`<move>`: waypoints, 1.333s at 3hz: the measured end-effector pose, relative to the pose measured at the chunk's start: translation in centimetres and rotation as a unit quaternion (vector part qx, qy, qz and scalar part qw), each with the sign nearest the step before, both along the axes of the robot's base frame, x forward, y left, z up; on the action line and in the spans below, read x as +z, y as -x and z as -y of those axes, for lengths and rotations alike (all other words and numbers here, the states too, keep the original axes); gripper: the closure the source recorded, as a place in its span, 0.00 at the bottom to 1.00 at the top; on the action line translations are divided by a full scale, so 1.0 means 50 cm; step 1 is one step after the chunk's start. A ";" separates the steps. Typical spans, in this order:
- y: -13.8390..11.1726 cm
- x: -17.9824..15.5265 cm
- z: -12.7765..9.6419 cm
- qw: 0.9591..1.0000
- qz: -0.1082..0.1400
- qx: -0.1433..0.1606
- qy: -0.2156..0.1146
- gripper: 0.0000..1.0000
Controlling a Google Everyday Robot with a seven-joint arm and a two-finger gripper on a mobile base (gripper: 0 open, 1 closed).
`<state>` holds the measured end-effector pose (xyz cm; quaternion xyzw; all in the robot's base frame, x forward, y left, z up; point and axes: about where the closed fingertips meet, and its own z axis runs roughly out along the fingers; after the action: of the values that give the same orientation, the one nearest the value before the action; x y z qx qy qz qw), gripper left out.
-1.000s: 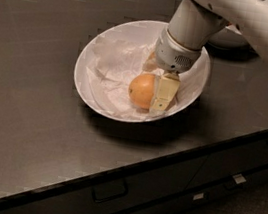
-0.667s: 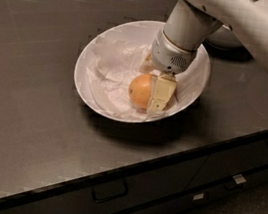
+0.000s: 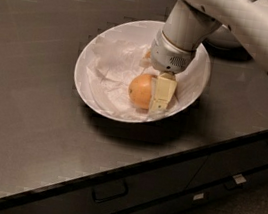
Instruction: Pick orange from white bowl
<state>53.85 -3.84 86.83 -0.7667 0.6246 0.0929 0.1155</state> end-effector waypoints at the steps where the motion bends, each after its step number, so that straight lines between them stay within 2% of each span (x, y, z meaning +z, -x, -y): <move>1: 0.000 0.000 0.000 1.000 0.000 0.000 0.000 0.00; 2: 0.000 -0.006 -0.001 1.000 -0.002 -0.001 -0.003 0.19; 3: -0.002 -0.019 -0.001 1.000 -0.008 -0.003 -0.009 0.23; 4: -0.010 -0.030 -0.004 1.000 -0.012 -0.001 -0.014 0.23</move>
Offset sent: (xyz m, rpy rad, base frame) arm -0.0017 -0.0028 -0.0093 0.0134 0.0273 -0.0096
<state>54.34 -3.64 85.35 -0.7632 0.6253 0.1110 0.1189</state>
